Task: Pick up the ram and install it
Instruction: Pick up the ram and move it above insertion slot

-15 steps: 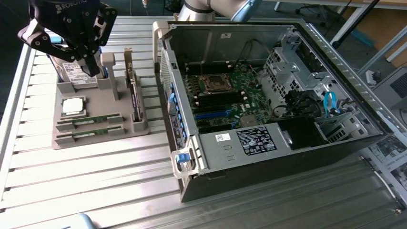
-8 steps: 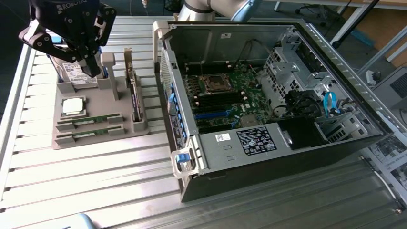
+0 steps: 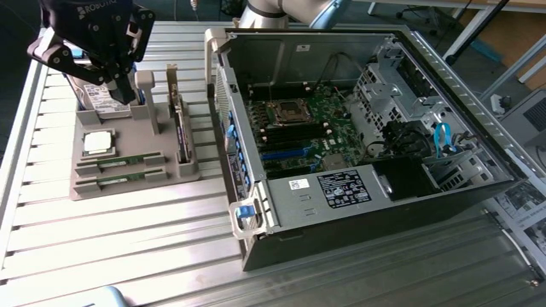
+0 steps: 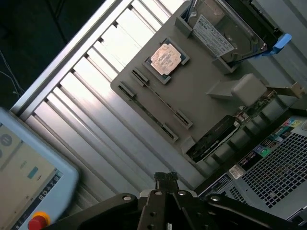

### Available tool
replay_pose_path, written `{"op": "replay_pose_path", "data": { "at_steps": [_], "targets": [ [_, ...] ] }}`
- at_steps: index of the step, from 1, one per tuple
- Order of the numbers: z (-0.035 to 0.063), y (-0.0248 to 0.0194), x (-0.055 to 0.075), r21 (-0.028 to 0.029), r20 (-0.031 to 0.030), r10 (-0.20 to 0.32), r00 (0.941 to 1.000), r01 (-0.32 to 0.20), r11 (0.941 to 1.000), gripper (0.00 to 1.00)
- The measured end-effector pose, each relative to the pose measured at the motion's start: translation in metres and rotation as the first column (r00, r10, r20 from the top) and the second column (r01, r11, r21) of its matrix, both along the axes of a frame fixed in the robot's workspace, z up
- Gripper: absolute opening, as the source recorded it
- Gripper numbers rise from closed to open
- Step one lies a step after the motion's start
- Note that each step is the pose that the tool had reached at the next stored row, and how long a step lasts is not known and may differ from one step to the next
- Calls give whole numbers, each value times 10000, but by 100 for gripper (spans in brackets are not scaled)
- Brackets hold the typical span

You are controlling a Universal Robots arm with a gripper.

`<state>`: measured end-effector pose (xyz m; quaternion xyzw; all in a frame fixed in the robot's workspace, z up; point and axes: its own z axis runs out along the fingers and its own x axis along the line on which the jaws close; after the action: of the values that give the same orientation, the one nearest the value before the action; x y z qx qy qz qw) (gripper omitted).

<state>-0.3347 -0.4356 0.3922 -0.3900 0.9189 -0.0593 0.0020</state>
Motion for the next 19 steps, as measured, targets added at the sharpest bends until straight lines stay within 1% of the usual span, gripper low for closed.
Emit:
{"op": "replay_pose_path", "data": {
  "at_steps": [9,14,19],
  "targets": [
    [-1,0,0,-144,-3,539,9985,-539,9984,10],
    [-1,0,0,-241,-11,884,9961,-884,9958,10],
    [-1,0,0,-321,-19,1162,9932,-1162,9927,10]
  ]
}}
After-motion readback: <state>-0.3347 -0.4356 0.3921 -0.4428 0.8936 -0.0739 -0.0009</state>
